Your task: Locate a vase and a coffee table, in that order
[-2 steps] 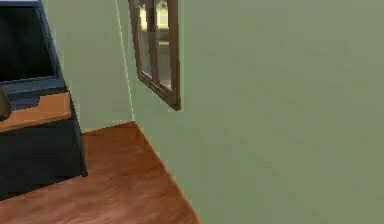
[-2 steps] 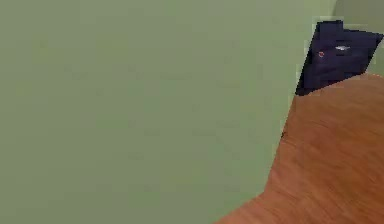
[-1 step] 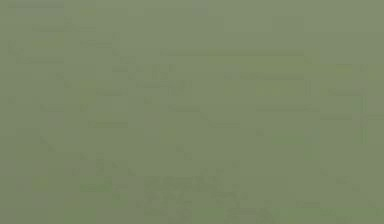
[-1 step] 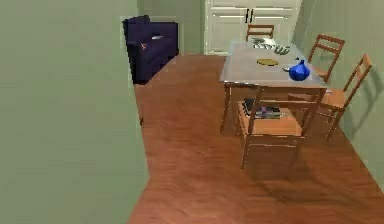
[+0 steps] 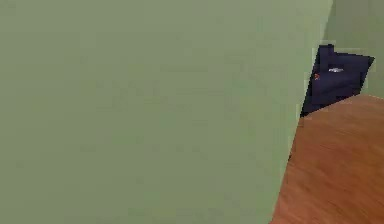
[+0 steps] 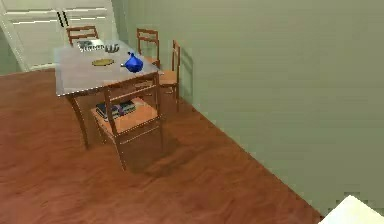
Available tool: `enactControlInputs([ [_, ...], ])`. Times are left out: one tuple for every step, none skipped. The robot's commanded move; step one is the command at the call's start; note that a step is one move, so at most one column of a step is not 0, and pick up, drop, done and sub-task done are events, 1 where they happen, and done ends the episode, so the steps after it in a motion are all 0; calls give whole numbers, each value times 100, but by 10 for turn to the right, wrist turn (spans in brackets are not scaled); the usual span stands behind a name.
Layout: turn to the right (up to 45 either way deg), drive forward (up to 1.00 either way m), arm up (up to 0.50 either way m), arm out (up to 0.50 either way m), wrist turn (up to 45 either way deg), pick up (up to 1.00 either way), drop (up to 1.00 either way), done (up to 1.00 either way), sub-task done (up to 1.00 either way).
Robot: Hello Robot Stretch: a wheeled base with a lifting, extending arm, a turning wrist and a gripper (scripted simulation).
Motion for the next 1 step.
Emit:
enactControlInputs([
  [450, 0, 0, 0, 0, 0, 0, 0, 0],
])
